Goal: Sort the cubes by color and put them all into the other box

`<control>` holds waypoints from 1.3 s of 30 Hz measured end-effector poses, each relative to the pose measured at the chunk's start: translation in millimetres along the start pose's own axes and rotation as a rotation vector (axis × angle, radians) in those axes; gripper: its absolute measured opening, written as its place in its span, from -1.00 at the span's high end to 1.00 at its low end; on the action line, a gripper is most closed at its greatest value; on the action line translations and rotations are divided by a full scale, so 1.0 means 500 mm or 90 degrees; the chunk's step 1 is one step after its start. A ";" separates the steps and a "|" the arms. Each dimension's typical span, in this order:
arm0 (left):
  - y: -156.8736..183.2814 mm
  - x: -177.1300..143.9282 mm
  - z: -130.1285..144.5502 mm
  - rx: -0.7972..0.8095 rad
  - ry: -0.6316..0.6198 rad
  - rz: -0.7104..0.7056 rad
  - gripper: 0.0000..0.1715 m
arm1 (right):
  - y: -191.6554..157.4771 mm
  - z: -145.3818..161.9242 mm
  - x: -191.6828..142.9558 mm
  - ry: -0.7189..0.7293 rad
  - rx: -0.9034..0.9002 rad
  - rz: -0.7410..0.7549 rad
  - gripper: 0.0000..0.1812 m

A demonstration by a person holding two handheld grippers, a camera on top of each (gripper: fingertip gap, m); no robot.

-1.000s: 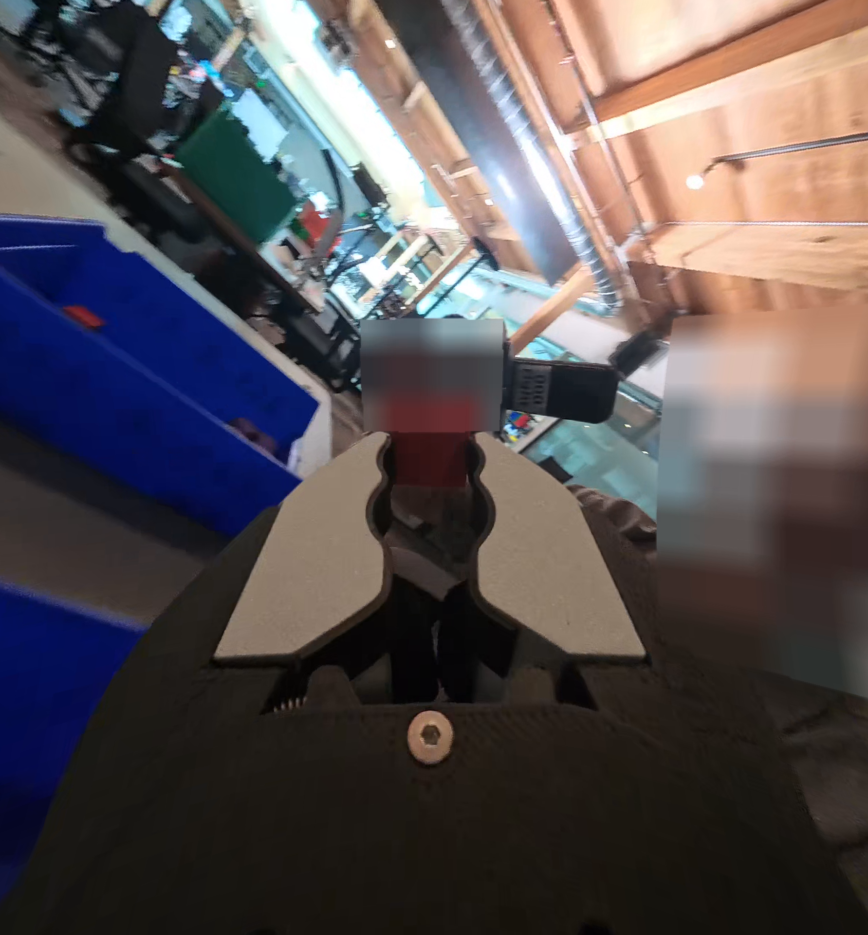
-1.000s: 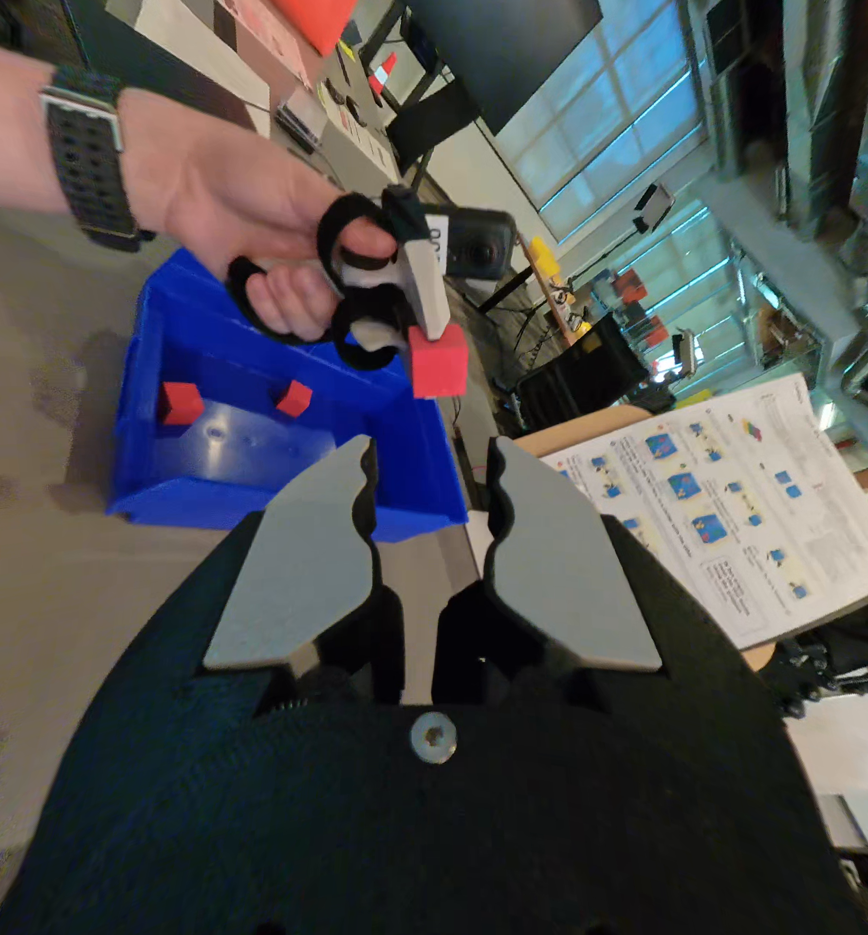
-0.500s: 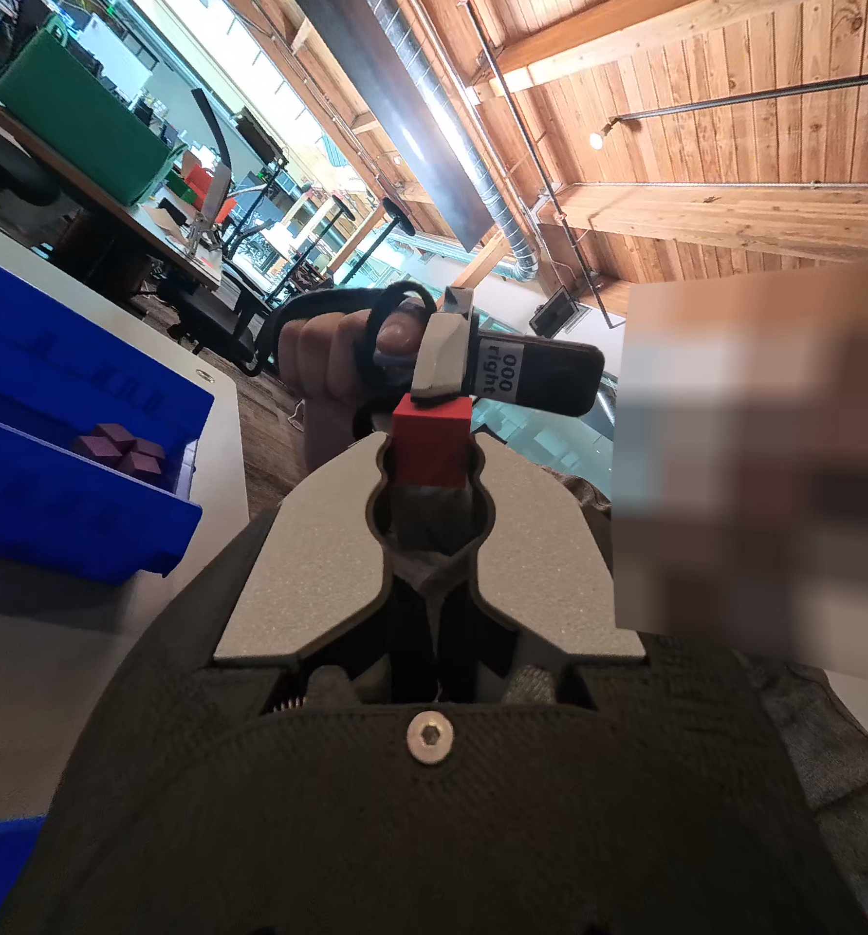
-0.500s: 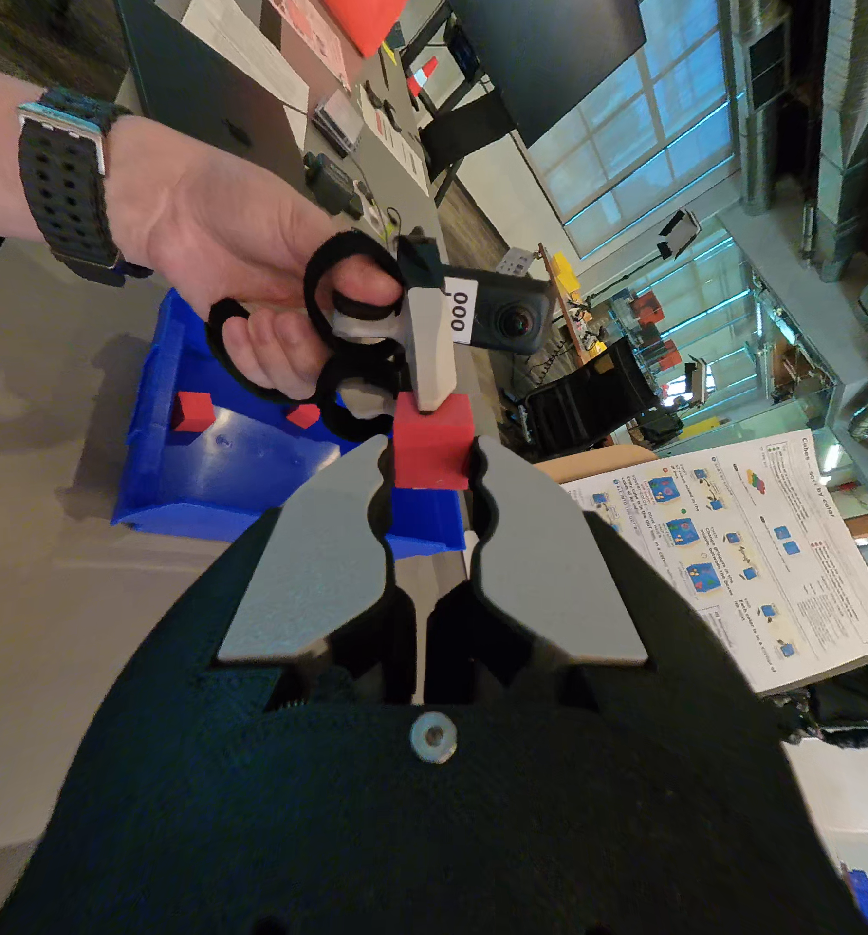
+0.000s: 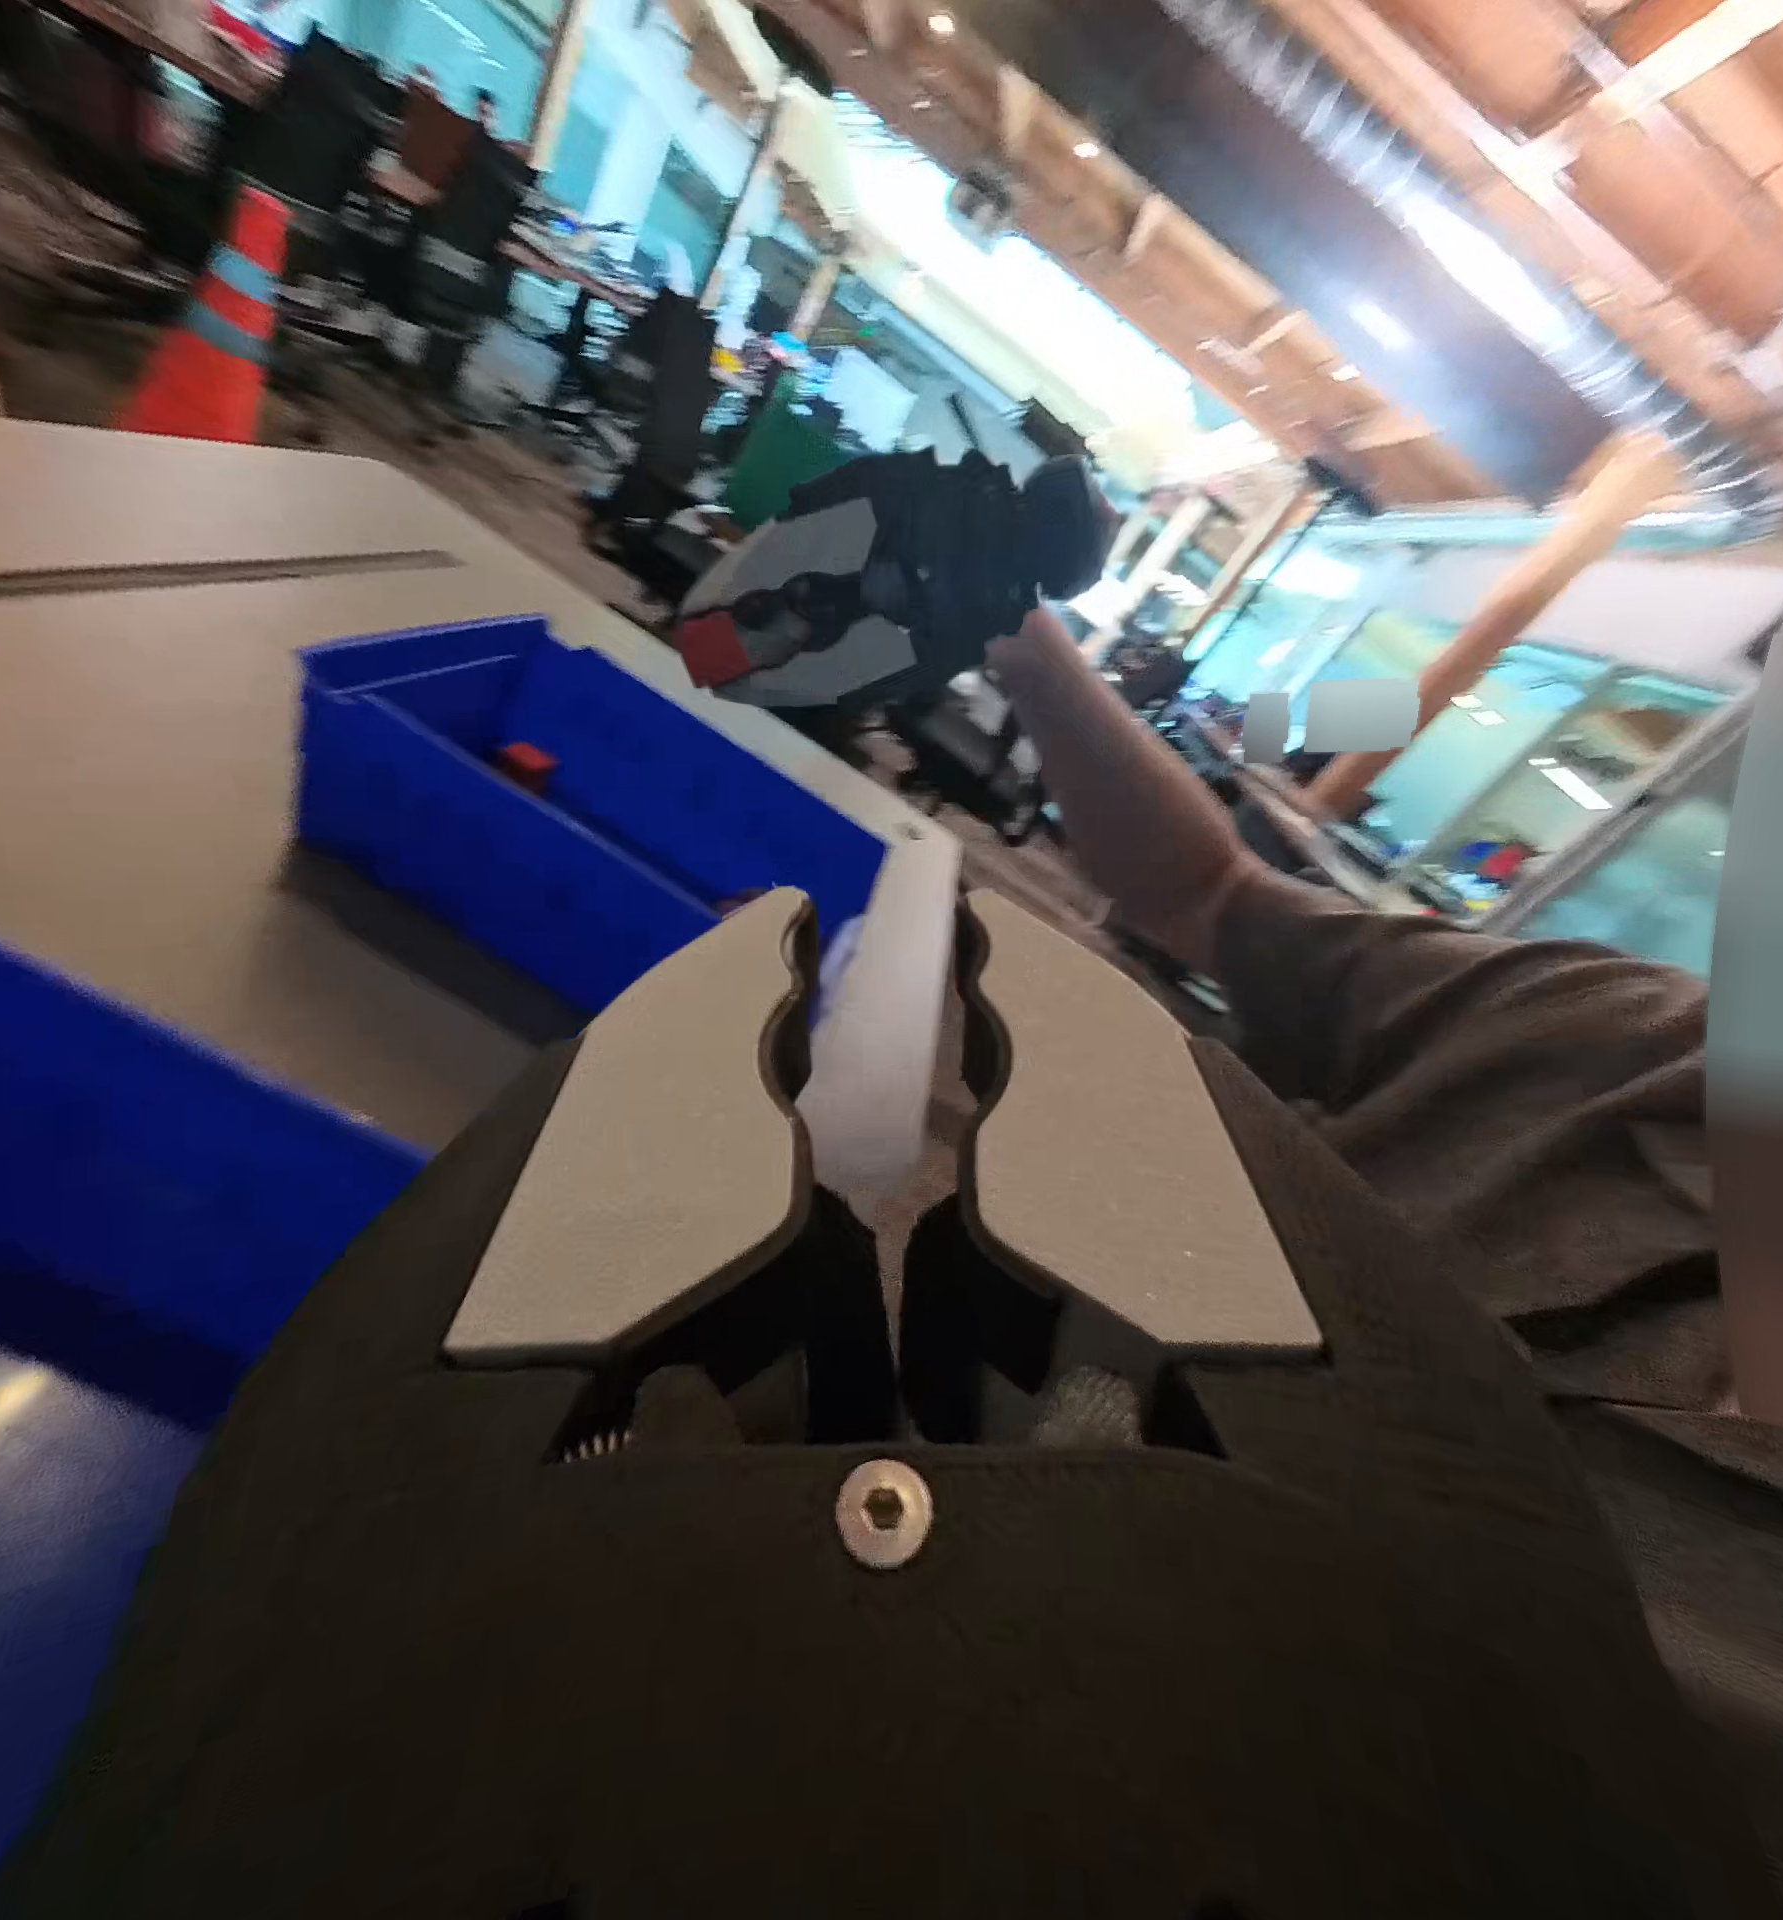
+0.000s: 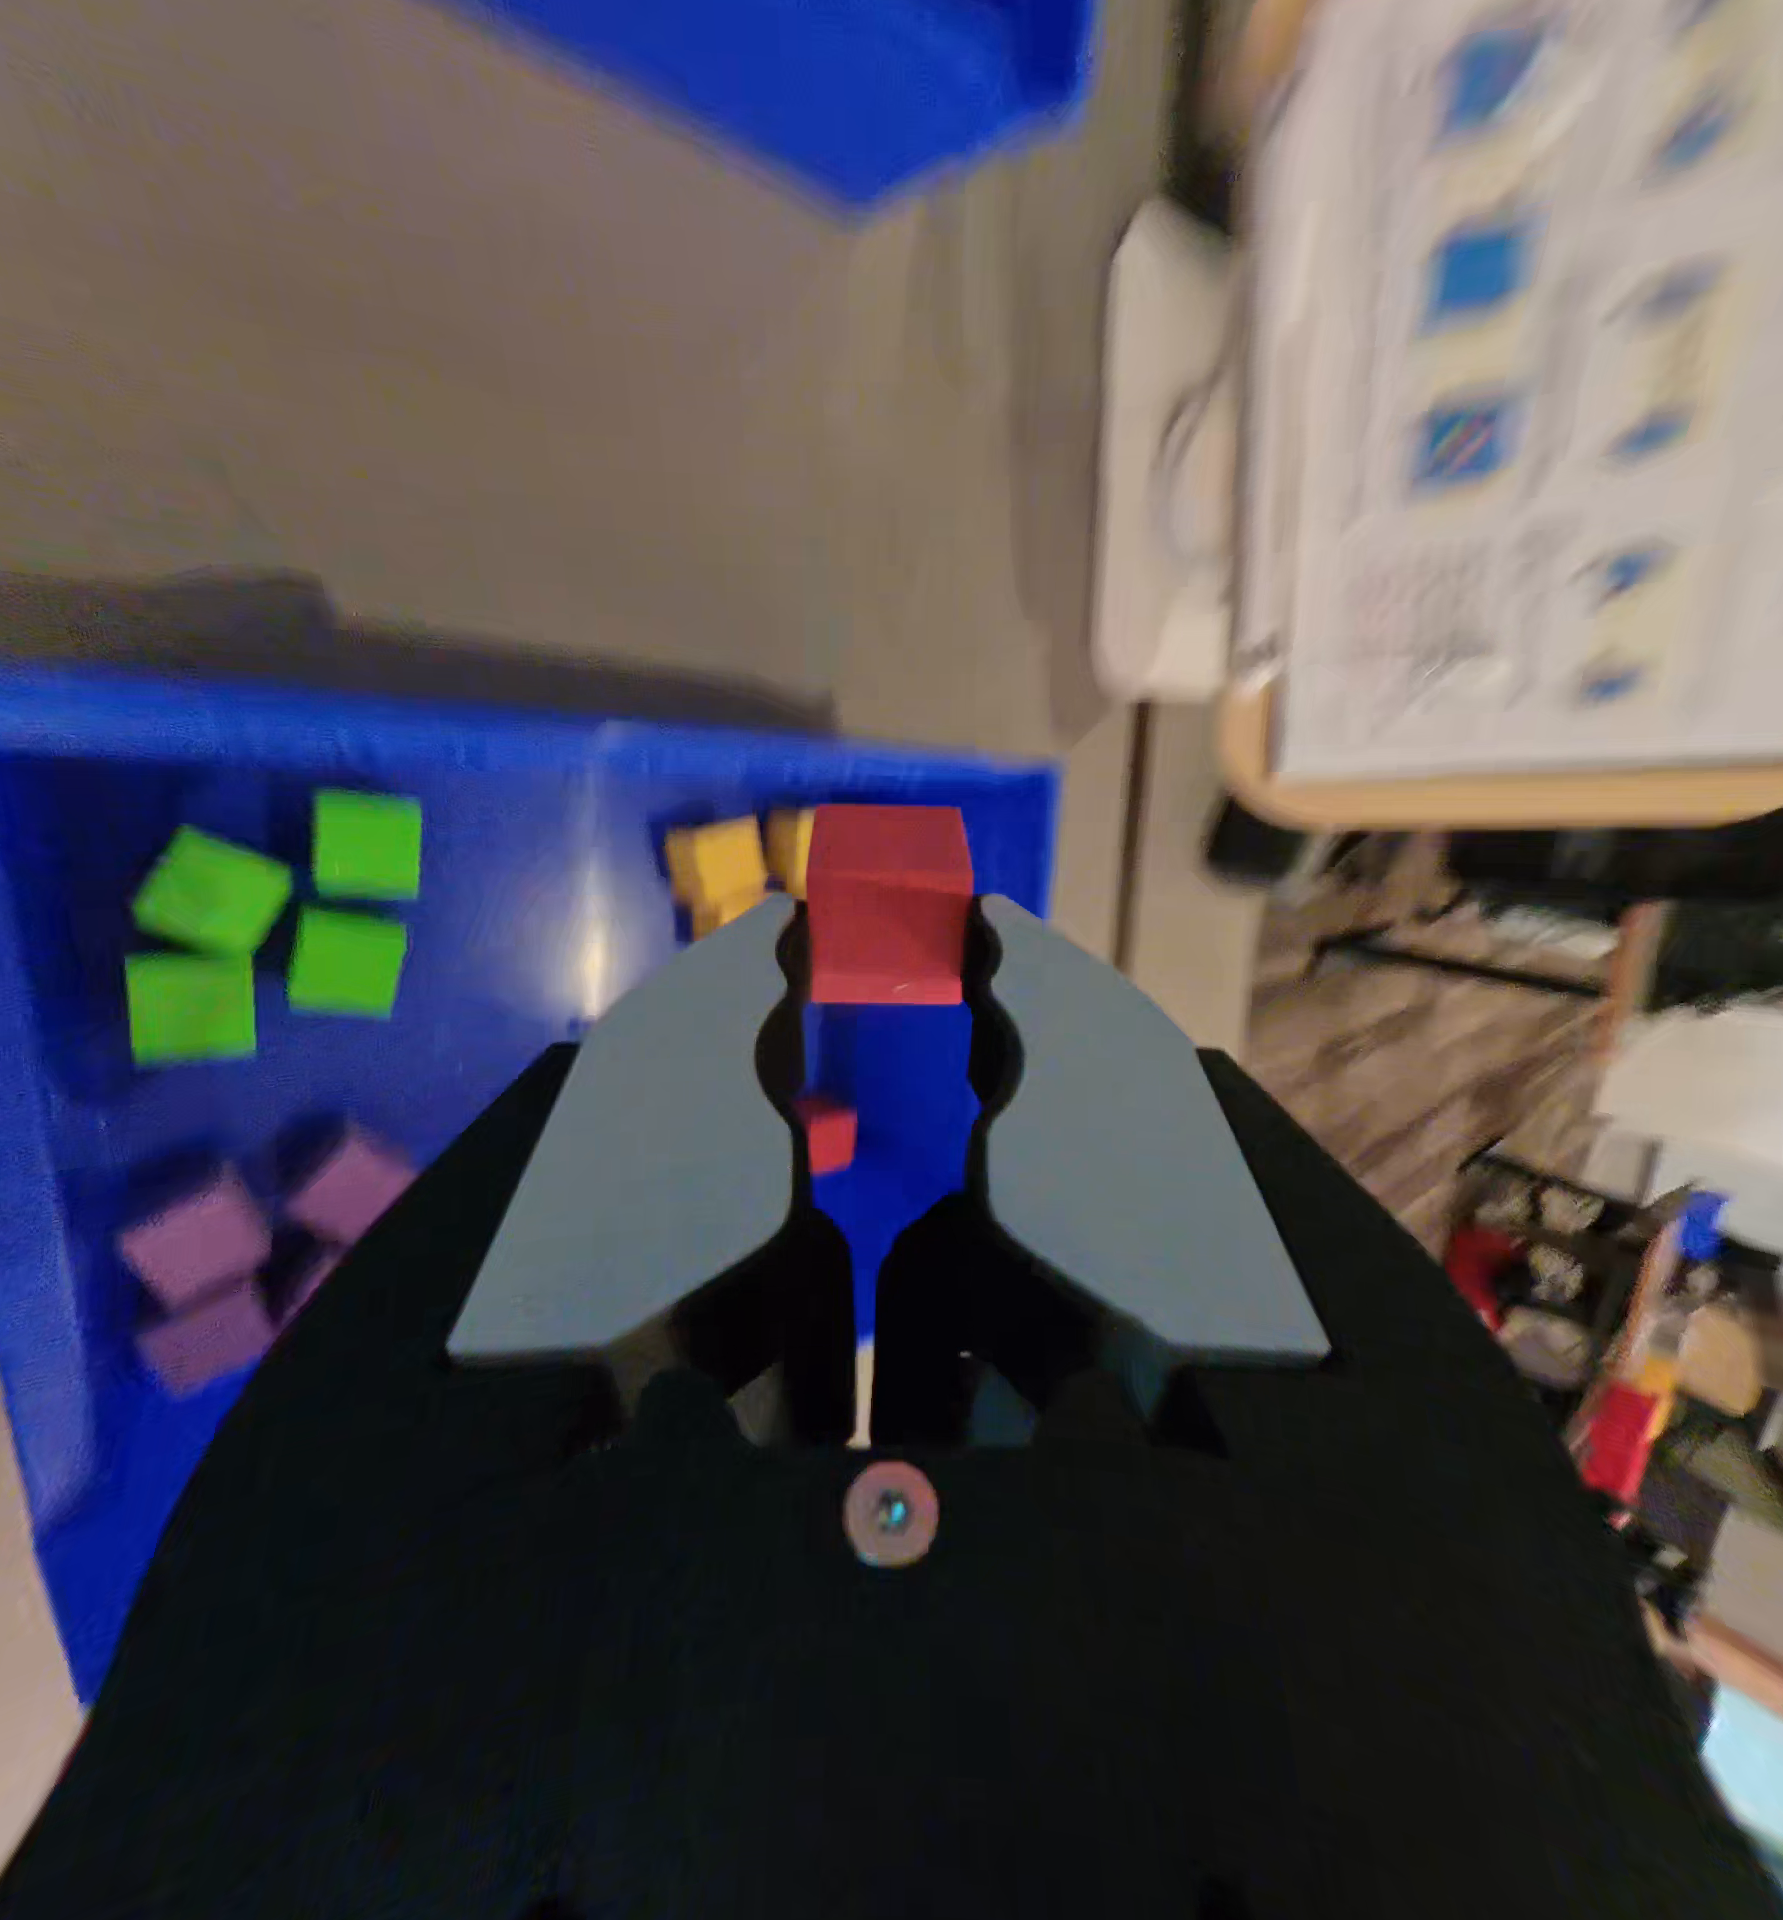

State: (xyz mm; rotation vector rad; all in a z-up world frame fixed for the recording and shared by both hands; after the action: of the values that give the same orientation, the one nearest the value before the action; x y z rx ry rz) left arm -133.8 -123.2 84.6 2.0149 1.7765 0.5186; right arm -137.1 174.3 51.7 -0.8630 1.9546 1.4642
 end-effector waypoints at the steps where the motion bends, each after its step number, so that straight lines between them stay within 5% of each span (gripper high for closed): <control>1: 0.004 -0.005 -0.001 0.013 -0.010 -0.019 0.70 | 0.000 0.044 0.026 -0.043 0.007 -0.034 0.69; 7: 0.035 -0.018 -0.006 0.080 -0.031 -0.064 0.75 | -0.014 0.217 0.173 -0.225 0.025 -0.168 0.69; 16: 0.005 -0.033 0.000 0.042 -0.038 -0.071 0.77 | -0.026 0.309 0.289 -0.349 0.042 -0.276 0.69; 32: -0.017 -0.041 0.002 0.050 -0.063 -0.103 0.77 | -0.022 0.316 0.287 -0.387 0.097 -0.303 0.58; 35: -0.069 -0.051 0.015 0.052 -0.123 -0.210 0.77 | -0.021 0.293 0.255 -0.375 0.088 -0.282 0.58; 39: -0.175 -0.084 0.065 0.014 -0.319 -0.432 0.66 | -0.019 0.208 0.197 -0.273 0.058 -0.201 0.64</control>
State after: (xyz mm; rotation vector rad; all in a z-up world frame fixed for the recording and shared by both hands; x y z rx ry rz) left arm -195.6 -157.1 10.6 1.2594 1.9572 -0.2015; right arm -188.6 255.9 -54.7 -0.7071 1.4816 1.2421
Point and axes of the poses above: each gripper's, where its closed fingertips meet, x out along the fingers, z out of its underside, y = z × x across the jaws, the point moved 4 cm from there along -x, back along the fingers, and after that the axes turned 1 degree about y, right-handed, at the moved point
